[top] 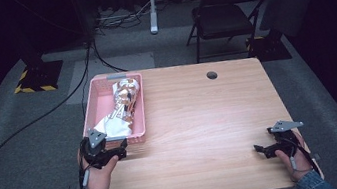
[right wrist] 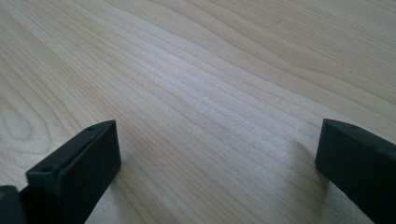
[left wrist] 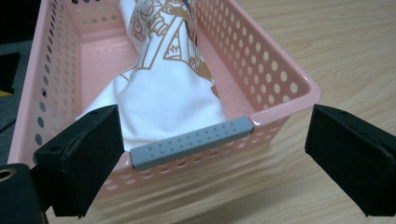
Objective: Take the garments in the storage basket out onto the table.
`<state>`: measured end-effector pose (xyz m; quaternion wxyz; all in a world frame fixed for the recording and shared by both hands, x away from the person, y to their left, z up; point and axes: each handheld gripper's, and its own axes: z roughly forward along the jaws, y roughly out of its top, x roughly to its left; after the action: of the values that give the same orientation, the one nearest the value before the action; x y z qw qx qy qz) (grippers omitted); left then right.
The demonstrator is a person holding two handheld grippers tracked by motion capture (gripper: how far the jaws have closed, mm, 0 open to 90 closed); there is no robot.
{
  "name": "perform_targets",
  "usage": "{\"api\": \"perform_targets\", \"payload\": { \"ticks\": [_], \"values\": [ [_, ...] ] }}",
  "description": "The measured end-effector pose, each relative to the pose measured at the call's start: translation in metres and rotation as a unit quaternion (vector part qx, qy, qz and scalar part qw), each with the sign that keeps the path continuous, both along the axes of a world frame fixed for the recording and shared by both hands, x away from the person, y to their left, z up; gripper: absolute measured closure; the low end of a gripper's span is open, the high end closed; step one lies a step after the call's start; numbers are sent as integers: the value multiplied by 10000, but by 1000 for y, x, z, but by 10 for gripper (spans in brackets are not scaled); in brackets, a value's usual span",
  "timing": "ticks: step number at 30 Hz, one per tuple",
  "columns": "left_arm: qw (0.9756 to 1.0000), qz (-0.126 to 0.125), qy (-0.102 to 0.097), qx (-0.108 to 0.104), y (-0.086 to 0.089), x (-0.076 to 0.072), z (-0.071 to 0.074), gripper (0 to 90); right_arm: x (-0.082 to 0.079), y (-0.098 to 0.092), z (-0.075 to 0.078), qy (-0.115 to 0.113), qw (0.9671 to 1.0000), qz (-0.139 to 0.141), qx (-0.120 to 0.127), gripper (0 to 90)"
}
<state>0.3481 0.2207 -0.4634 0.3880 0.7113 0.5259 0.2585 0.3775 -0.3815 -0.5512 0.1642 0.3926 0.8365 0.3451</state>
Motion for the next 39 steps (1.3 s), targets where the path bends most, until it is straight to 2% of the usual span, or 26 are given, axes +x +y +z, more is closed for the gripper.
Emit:
{"api": "perform_targets", "payload": {
  "ticks": [16, 25, 39],
  "values": [
    [9999, -66, 91, 111, -4, 21, 15, 44, 0, 0, 0, 0, 10000, -15, -2, 0],
    [9999, -36, 14, 158, -4, 35, 27, 48, 0, 0, 0, 0, 10000, -24, -1, 0],
    [9998, -68, -70, 193, -10, 58, 35, 47, 0, 0, 0, 1, 10000, -35, 0, 0]
  ]
}}
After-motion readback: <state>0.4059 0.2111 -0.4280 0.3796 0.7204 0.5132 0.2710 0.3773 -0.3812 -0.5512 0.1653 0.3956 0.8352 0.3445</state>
